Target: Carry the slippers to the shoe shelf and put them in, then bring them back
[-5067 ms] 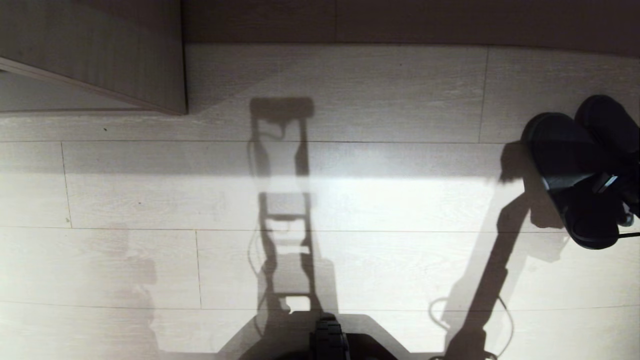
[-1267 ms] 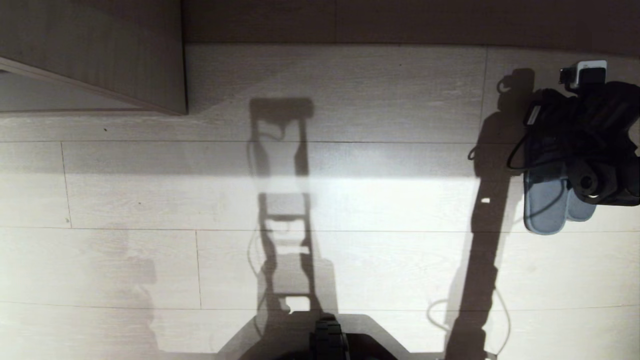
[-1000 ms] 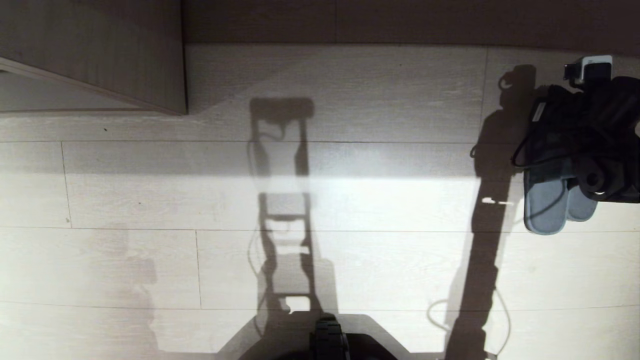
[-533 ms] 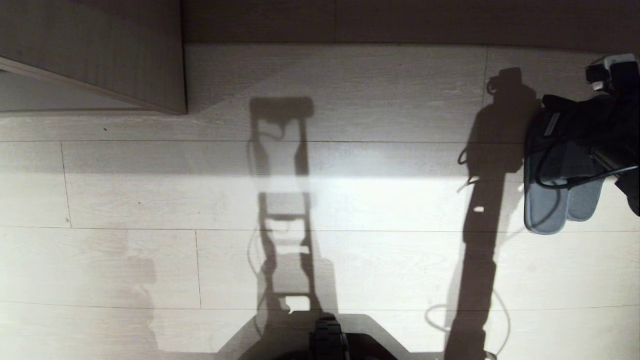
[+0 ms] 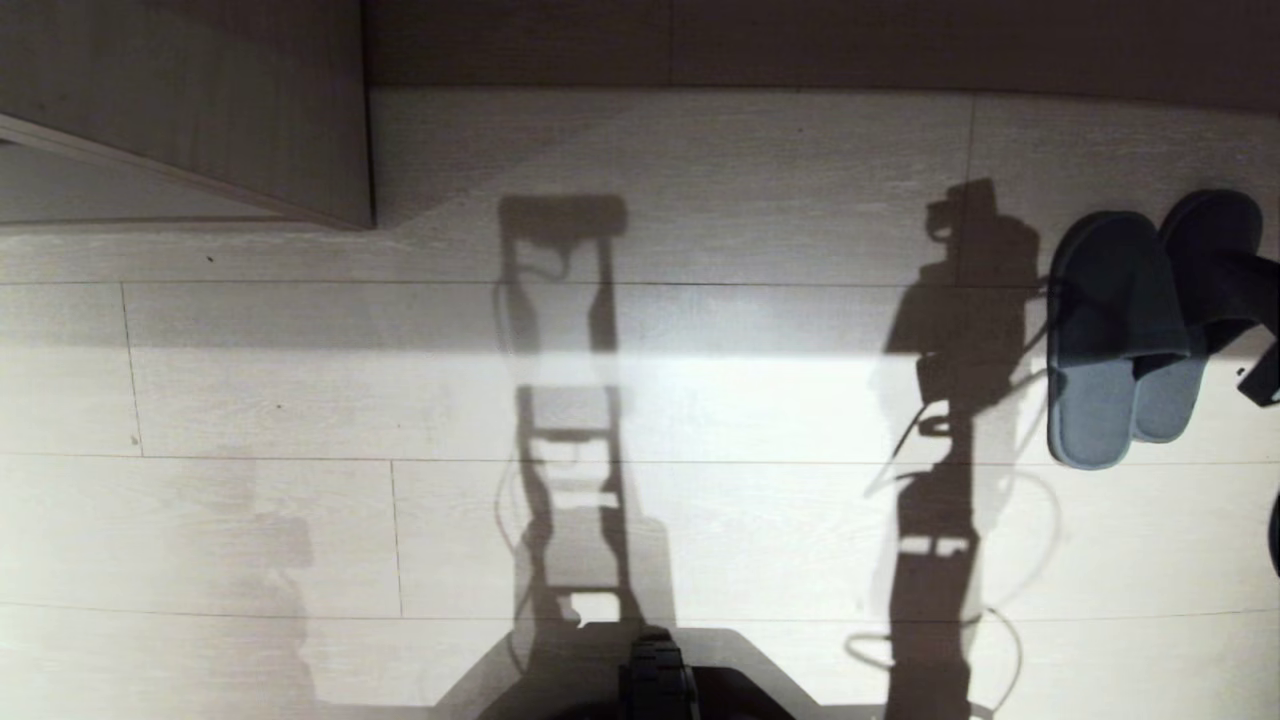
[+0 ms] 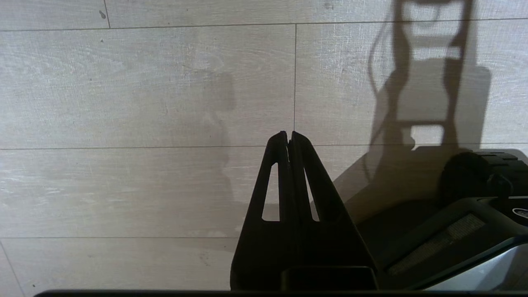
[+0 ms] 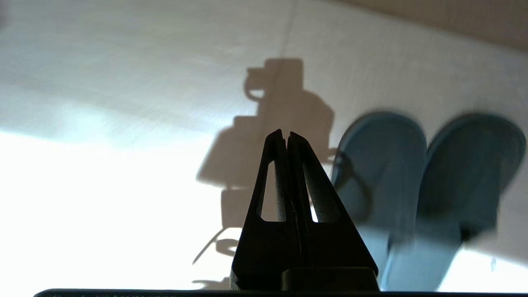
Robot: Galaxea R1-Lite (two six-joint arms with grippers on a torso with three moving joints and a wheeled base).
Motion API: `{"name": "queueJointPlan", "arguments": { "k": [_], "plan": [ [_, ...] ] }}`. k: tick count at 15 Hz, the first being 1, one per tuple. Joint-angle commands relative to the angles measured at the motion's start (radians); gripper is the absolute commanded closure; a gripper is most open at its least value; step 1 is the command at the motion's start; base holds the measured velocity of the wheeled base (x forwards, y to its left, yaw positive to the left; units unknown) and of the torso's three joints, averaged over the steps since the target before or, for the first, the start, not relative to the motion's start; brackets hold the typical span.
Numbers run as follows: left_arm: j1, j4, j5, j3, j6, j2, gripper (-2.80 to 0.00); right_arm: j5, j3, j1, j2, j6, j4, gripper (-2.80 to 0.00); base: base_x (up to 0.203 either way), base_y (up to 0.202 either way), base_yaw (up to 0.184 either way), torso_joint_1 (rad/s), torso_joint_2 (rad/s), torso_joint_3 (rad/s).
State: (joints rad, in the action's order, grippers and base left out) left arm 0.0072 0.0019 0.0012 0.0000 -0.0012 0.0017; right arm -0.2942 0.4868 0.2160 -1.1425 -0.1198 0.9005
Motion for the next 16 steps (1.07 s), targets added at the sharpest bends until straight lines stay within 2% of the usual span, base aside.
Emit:
{"name": "queueJointPlan", "arguments": {
  "k": [1,4,6,10,12,14,16],
  "plan": [
    [0.0,0.0,0.0,0.0,0.0,0.0,0.0,-0.01,-0.142,-0.001,0.254,0.0,-0.032,0.0,0.0,0.0,0.0,0.0,0.0,0.0],
    [0.0,0.001,0.0,0.0,0.0,0.0,0.0,-0.016,-0.211,-0.003,0.456,0.001,-0.146,0.0,0.0,0.0,0.0,0.0,0.0,0.0],
    [0.0,0.001,0.0,0.0,0.0,0.0,0.0,0.002,-0.245,-0.039,0.566,0.001,-0.219,0.0,0.0,0.0,0.0,0.0,0.0,0.0],
    [0.0,0.0,0.0,0.0,0.0,0.0,0.0,0.129,-0.382,-0.134,0.75,-0.002,-0.248,0.0,0.0,0.0,0.0,0.0,0.0,0.0],
    [0.0,0.0,0.0,0.0,0.0,0.0,0.0,0.175,-0.468,-0.156,0.823,0.0,-0.258,0.0,0.0,0.0,0.0,0.0,0.0,0.0],
    [0.0,0.0,0.0,0.0,0.0,0.0,0.0,0.197,-0.485,-0.164,0.886,0.001,-0.35,0.0,0.0,0.0,0.0,0.0,0.0,0.0],
    [0.0,0.0,0.0,0.0,0.0,0.0,0.0,0.275,-0.487,-0.17,0.891,0.001,-0.407,0.0,0.0,0.0,0.0,0.0,0.0,0.0]
  ]
}}
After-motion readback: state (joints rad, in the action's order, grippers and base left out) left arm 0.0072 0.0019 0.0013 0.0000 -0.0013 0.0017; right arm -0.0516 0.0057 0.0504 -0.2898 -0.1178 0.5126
